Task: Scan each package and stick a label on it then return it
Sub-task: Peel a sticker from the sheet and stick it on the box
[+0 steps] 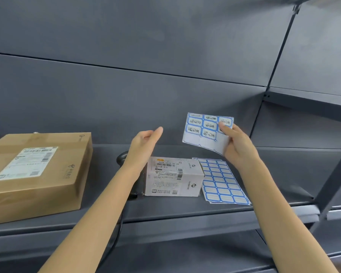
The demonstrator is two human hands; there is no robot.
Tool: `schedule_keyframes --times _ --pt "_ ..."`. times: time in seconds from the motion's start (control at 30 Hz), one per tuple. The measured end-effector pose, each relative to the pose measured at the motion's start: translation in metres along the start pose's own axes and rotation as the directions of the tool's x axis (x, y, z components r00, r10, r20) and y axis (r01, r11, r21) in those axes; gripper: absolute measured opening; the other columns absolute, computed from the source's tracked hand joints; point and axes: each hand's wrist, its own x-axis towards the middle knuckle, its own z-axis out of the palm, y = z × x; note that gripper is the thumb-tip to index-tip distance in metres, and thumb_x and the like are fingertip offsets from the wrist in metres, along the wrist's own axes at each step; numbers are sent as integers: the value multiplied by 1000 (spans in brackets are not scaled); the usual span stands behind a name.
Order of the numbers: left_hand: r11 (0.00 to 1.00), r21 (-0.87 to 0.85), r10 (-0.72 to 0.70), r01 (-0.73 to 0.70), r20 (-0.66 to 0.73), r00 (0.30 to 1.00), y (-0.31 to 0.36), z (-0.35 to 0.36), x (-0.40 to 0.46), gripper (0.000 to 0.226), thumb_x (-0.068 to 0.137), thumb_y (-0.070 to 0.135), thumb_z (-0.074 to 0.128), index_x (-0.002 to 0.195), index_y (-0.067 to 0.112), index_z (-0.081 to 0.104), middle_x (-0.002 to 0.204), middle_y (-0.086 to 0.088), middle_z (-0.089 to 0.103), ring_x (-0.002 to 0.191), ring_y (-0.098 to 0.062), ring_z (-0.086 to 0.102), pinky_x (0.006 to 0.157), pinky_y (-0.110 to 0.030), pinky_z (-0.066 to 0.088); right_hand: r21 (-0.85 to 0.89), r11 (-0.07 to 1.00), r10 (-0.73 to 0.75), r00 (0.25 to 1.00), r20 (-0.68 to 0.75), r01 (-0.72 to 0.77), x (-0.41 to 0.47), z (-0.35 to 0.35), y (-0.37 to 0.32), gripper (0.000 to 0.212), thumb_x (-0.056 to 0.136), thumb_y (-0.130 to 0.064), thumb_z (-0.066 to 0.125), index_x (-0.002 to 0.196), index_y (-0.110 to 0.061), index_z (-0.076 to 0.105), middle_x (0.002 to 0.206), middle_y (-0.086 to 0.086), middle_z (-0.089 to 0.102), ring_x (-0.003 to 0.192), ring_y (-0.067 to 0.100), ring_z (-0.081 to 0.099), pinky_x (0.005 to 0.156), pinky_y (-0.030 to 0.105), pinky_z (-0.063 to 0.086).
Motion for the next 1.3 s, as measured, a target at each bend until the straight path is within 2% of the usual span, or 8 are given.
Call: schedule_keyframes --times 0.07,0.13,0.23,0.4,0.53,0.7,1.13,1.3 --pt "951 -281 -108 127 83 991 10 3 3 54 80 51 69 112 10 55 114 -6 55 105 -17 57 104 -32 44 26 999 39 995 97 -42 3 18 7 25 93 -10 57 117 -4 57 113 17 69 103 32 68 79 46 58" --pt "826 -492 -195 273 206 959 19 2 3 72 75 47 72 126 3 49 115 -17 55 101 -23 60 94 -27 47 -2 998 66 989 134 -67 5 31 16 28 91 -9 60 118 -2 55 113 18 69 103 33 68 79 47 58" --pt "835 -444 -205 325 297 933 23 -2 2 52 86 40 65 125 7 60 112 -11 69 92 -23 69 76 -32 56 -106 991 93 983 161 -77 7 41 29 32 88 -9 66 117 -3 55 110 17 70 98 32 70 74 46 58" --pt "889 -371 -203 269 206 957 19 -5 4 29 95 11 55 123 2 60 114 -20 68 104 -35 66 86 -46 56 -400 914 -20 993 115 65 8 52 42 40 85 -16 73 117 -6 52 104 6 73 88 20 72 68 32 58" --pt "892 -391 -180 226 149 972 16 -5 5 23 98 8 50 118 4 61 105 -17 72 93 -30 71 69 -40 60 -800 496 -349 921 173 338 5 54 47 55 85 -27 72 133 -27 45 128 -6 45 121 9 33 97 25 34" --pt "874 -431 -178 223 142 974 20 -4 4 26 99 10 47 123 3 57 109 -19 70 97 -32 70 78 -46 58 -834 191 -384 822 421 517 -6 57 45 34 90 -32 64 124 -27 61 132 -7 51 123 12 30 100 24 21" --pt "847 -463 -170 260 227 959 27 -5 -13 23 96 11 54 117 1 56 115 -21 67 98 -32 69 79 -44 59 -810 208 -405 802 439 549 -15 44 48 29 89 -33 66 117 -29 66 112 -15 57 104 3 41 86 17 28" --pt "841 -452 -196 299 260 945 29 0 -19 46 87 -2 63 129 -4 47 115 -24 66 91 -31 69 68 -39 61 -802 167 -439 771 461 574 -15 48 50 29 88 -31 67 116 -25 65 117 -13 61 107 2 42 90 12 23"
